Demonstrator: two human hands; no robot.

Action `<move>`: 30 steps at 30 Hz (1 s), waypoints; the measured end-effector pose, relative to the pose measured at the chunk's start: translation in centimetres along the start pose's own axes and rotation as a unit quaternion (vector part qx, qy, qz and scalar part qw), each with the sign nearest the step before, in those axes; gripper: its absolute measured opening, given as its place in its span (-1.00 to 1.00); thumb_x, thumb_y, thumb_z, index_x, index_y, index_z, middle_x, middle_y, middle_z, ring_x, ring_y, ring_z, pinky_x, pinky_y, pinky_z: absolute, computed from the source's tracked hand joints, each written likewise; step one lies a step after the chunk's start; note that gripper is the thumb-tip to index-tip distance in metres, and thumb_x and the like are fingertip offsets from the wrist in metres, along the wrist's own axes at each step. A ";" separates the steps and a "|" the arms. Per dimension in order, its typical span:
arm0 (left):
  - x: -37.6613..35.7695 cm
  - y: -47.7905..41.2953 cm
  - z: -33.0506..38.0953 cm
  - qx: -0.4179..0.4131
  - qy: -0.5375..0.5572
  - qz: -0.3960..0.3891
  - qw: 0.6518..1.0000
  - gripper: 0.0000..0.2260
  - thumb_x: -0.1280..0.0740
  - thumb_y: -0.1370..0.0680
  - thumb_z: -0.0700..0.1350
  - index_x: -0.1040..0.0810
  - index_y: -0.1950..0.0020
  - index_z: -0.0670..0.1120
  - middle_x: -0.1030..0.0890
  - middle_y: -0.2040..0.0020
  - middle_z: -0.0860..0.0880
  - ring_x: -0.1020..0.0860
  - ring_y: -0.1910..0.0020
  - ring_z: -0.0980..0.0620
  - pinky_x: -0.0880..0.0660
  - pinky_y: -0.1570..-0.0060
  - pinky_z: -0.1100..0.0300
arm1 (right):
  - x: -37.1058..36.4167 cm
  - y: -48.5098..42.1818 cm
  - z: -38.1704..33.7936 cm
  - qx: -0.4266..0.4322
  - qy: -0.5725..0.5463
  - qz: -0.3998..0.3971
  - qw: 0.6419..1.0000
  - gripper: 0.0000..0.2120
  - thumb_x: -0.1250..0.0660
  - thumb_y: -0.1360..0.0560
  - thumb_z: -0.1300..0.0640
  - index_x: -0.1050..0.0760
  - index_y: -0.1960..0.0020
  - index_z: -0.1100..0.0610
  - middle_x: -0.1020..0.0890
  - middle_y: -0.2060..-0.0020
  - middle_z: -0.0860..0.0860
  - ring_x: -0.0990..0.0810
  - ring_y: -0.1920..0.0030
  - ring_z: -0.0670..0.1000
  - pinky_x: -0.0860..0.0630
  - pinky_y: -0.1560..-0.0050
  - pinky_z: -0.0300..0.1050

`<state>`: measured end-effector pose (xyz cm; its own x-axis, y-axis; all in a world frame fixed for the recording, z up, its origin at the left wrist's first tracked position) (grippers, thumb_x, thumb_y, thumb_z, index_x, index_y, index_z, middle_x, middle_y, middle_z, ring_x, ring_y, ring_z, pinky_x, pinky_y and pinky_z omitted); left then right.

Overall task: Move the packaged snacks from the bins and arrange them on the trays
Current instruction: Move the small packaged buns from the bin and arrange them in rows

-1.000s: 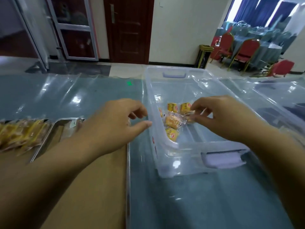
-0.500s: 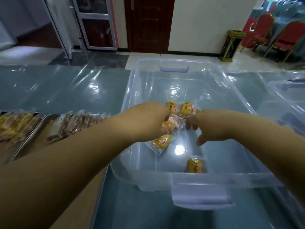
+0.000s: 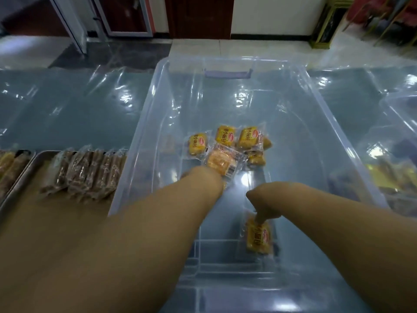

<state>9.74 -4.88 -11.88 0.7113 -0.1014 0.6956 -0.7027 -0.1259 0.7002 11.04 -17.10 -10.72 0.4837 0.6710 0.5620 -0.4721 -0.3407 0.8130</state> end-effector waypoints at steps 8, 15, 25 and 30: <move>-4.7 -2.1 -0.1 0.075 0.070 0.020 0.994 -0.38 -0.21 -0.55 -0.13 0.06 -0.48 -0.25 -0.20 -0.42 -0.32 -0.29 -0.34 -0.31 -0.35 -0.25 -0.19 | -2.9 -1.6 -0.2 0.000 0.002 -0.031 1.000 -0.34 -0.34 -0.51 0.10 -0.09 -0.48 0.19 -0.37 -0.35 0.18 -0.43 -0.28 0.20 -0.40 -0.21 0.06; -4.7 -2.7 0.5 0.060 0.091 0.004 0.994 -0.37 -0.27 -0.50 -0.21 0.02 -0.45 -0.23 -0.28 -0.34 -0.36 -0.35 -0.27 -0.35 -0.39 -0.21 -0.18 | -2.0 -1.9 -0.1 -0.013 0.043 -0.007 0.999 -0.59 -0.35 -0.49 0.19 -0.37 -0.30 0.18 -0.49 -0.19 0.13 -0.50 -0.16 0.20 -0.48 -0.15 0.12; -3.4 -2.0 0.5 0.023 -0.068 -0.092 0.993 -0.56 -0.37 -0.45 -0.10 -0.39 -0.31 -0.09 -0.42 -0.11 -0.09 -0.46 -0.15 -0.22 -0.42 0.00 -0.08 | 1.1 -1.4 1.4 -0.040 0.002 0.006 0.999 -0.68 -0.35 -0.49 0.12 -0.44 -0.21 0.16 -0.39 0.17 0.05 -0.51 -0.03 0.14 -0.48 -0.15 0.08; -0.2 -1.6 0.1 0.017 -0.084 0.046 0.995 -0.48 -0.35 -0.47 -0.05 -0.27 -0.39 -0.02 -0.38 -0.31 -0.15 -0.35 -0.26 -0.18 -0.34 -0.09 -0.05 | 4.3 -1.8 3.3 -0.068 -0.036 0.083 0.994 -0.86 -0.33 -0.49 0.12 -0.37 0.06 0.10 -0.40 0.29 0.02 -0.48 0.11 0.08 -0.51 -0.02 -0.02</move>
<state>10.73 -4.70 -13.20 0.6394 -0.2767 0.7173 -0.7655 -0.1423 0.6275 16.42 -15.80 -9.25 0.4400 0.5623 0.7001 -0.6429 -0.3471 0.6828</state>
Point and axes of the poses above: each hand's wrist, its own y-axis away from the middle knuckle, its own x-axis out of the back of the hand, z = x × y, the point moved 3 cm from there along -y, towards the middle knuckle
